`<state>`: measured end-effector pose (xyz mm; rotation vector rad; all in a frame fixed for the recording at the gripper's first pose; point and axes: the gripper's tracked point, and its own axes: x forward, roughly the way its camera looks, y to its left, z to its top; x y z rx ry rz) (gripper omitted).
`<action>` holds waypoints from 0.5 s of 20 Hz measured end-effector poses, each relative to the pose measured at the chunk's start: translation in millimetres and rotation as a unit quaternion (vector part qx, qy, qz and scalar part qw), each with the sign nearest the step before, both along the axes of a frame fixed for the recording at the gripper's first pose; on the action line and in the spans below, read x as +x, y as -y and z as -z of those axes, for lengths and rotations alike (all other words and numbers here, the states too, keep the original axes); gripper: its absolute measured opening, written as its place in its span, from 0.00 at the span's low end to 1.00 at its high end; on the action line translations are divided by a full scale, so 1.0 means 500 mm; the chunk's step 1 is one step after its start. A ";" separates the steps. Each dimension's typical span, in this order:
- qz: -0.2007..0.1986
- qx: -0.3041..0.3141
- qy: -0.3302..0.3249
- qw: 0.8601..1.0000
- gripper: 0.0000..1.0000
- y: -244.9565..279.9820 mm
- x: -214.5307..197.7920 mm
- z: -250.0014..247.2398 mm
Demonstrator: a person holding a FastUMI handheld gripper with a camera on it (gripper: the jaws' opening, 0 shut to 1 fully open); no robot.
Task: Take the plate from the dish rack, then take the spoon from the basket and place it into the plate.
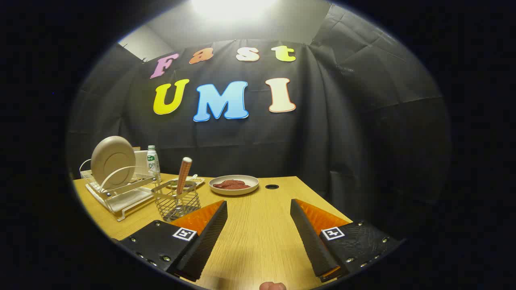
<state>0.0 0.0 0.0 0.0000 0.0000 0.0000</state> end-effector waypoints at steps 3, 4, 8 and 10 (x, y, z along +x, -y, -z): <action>0.010 -0.016 0.030 0.999 0.97 0.005 0.038 -0.097; 0.010 -0.018 0.032 0.999 0.97 -0.003 0.037 -0.130; 0.014 -0.021 0.045 0.999 0.97 -0.047 0.003 -0.271; 0.018 -0.028 0.040 0.999 0.97 -0.078 -0.023 -0.322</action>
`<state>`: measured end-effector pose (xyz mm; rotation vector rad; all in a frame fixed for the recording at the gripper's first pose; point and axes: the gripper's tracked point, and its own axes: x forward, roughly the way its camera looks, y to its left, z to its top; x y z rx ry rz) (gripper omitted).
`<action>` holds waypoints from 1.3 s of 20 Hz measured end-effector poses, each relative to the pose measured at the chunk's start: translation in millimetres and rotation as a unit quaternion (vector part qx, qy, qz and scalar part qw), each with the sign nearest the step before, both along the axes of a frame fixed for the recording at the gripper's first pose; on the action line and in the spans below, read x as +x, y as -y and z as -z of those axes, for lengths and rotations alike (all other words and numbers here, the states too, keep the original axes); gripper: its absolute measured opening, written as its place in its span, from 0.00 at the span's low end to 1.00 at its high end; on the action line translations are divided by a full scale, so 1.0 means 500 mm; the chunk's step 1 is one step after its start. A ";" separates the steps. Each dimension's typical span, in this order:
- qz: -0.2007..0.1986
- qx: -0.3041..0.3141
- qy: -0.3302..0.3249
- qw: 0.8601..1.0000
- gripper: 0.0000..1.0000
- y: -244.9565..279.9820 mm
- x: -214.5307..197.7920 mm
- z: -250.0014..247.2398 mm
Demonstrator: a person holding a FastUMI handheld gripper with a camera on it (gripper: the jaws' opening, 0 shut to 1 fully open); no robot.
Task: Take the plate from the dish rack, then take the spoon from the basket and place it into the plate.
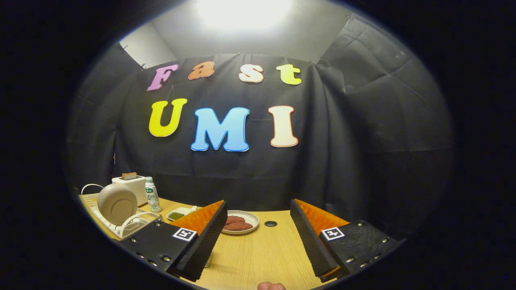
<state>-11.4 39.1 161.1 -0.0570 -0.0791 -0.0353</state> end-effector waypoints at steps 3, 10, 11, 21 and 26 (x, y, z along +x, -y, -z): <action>0.007 0.010 -0.003 1.000 0.97 -0.052 -0.031 -0.069; -0.008 0.027 -0.002 1.000 0.97 -0.146 -0.043 -0.132; -0.008 0.023 -0.005 1.000 0.97 -0.155 -0.040 -0.134; -0.047 0.029 -0.054 0.997 0.97 -0.307 -0.006 -0.147; -0.062 0.062 -0.126 0.988 0.97 -0.398 0.019 -0.113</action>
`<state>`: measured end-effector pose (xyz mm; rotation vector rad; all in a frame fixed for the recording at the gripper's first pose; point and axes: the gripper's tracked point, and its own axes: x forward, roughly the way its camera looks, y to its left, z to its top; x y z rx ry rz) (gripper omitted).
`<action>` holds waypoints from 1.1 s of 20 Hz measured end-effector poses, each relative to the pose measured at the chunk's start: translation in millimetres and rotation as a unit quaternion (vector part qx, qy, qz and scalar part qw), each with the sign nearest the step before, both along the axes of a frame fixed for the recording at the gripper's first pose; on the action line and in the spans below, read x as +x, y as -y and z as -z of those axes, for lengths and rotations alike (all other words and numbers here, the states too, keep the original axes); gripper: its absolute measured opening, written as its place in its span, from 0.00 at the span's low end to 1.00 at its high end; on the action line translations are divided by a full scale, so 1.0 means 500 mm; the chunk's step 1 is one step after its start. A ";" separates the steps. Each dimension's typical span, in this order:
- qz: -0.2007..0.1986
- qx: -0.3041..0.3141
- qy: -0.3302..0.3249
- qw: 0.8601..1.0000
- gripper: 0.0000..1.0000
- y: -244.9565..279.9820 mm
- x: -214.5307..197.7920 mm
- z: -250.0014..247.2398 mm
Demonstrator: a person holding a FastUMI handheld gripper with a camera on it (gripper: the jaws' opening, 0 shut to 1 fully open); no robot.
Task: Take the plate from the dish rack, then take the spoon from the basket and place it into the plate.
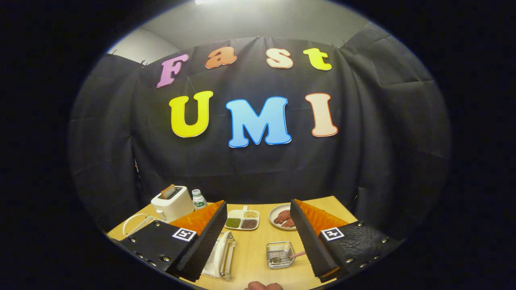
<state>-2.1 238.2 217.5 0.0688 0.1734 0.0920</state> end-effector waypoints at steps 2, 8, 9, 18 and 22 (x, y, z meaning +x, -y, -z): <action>-0.009 0.012 -0.037 0.999 0.97 -0.034 0.009 0.025; -0.049 0.007 -0.139 0.989 0.97 -0.128 0.022 0.092; -0.053 0.006 -0.151 0.987 0.97 -0.140 0.024 0.098; -0.110 0.022 -0.298 0.948 0.99 -0.285 0.026 0.211; -0.097 0.016 -0.332 0.938 0.99 -0.308 0.048 0.259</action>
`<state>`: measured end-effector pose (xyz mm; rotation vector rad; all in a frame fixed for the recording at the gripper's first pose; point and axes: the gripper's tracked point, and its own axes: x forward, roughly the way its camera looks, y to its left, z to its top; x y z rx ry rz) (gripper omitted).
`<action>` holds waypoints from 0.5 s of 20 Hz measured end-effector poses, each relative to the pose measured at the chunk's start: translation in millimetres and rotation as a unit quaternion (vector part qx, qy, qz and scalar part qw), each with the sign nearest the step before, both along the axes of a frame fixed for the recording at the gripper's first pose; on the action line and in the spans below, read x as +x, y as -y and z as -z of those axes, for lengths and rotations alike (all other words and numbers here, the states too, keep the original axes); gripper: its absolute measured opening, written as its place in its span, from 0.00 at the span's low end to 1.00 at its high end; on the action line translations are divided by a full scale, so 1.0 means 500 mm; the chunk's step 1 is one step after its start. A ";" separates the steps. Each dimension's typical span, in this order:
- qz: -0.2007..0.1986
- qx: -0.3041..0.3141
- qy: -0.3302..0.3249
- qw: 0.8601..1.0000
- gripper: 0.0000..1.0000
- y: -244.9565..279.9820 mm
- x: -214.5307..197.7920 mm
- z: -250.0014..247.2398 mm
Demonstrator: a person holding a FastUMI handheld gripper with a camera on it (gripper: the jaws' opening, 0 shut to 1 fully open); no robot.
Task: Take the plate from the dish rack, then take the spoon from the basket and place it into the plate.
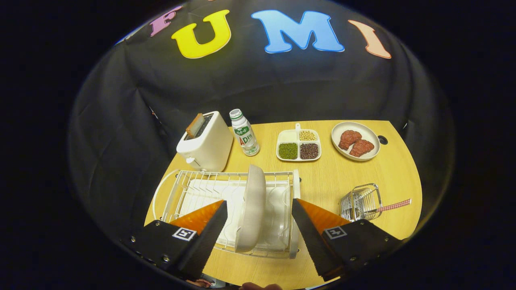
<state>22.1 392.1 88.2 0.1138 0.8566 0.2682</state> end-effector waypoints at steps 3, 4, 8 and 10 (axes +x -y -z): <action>0.011 -0.017 -0.026 0.999 0.99 -0.003 0.018 0.040; 0.014 -0.017 -0.035 0.999 0.99 -0.008 0.022 0.054; 0.019 -0.038 -0.053 0.998 0.99 -0.015 0.036 0.093; 0.018 -0.049 -0.062 0.997 0.99 -0.023 0.037 0.108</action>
